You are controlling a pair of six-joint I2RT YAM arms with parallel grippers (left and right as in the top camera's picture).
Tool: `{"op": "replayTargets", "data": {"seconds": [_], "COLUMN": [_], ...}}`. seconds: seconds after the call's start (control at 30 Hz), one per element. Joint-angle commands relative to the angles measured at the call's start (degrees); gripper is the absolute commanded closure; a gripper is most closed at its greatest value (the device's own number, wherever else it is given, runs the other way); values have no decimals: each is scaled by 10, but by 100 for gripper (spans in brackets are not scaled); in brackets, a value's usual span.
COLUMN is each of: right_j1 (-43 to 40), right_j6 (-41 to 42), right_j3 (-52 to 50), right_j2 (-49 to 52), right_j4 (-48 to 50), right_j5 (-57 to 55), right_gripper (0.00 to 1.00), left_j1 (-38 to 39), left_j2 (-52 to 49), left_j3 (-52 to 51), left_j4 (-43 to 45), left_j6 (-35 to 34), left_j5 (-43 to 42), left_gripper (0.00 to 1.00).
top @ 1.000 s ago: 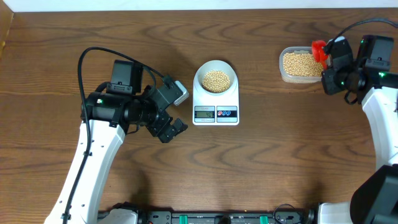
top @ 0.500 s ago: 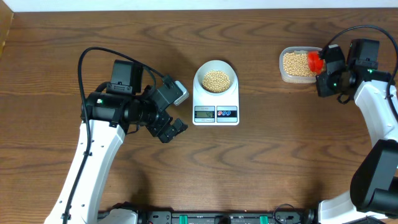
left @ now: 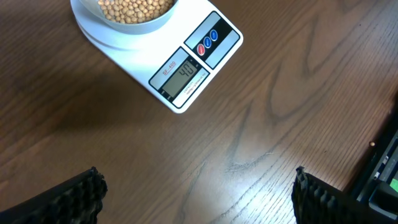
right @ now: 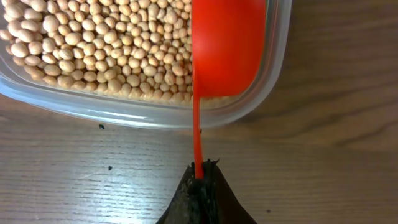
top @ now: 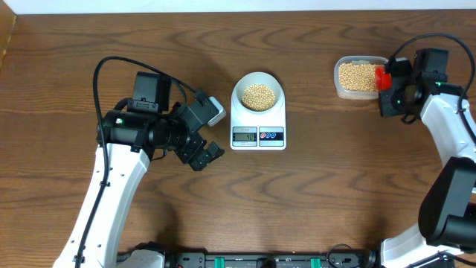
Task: Scoop item into bowl and weigh 50g on scale
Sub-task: 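Dip the red scoop into the tub and scoop a small load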
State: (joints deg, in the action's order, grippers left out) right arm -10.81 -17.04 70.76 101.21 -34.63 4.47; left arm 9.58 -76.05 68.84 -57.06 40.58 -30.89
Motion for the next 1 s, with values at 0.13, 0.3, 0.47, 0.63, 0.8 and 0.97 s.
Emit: {"op": "replayTargets", "data": {"seconds": [0.13,0.3,0.47,0.63,0.8,0.97], "right_j1": [2,3,4,4,4,11], "right_j6": [89,115,132,136,137,138], "right_j3": [17,30,38,38,38,38], "right_j2": [1,1,1,2,2,2], "right_j4": [-42,-54,-46,-50,-49,-49], "right_j5": [4,38,74,87,127,126], "right_gripper": [99,99,99,99,99,99], "left_j1": [-3,-3,-3,-3,-3,-3], "left_j2": [8,8,8,8,8,8], "left_j3": [8,8,8,8,8,8], "left_j4": [-3,-3,-3,-3,-3,-3], "left_j6": [8,8,8,8,8,8], "left_j5": [5,5,5,5,5,5], "left_gripper": [2,2,2,2,2,2]}}
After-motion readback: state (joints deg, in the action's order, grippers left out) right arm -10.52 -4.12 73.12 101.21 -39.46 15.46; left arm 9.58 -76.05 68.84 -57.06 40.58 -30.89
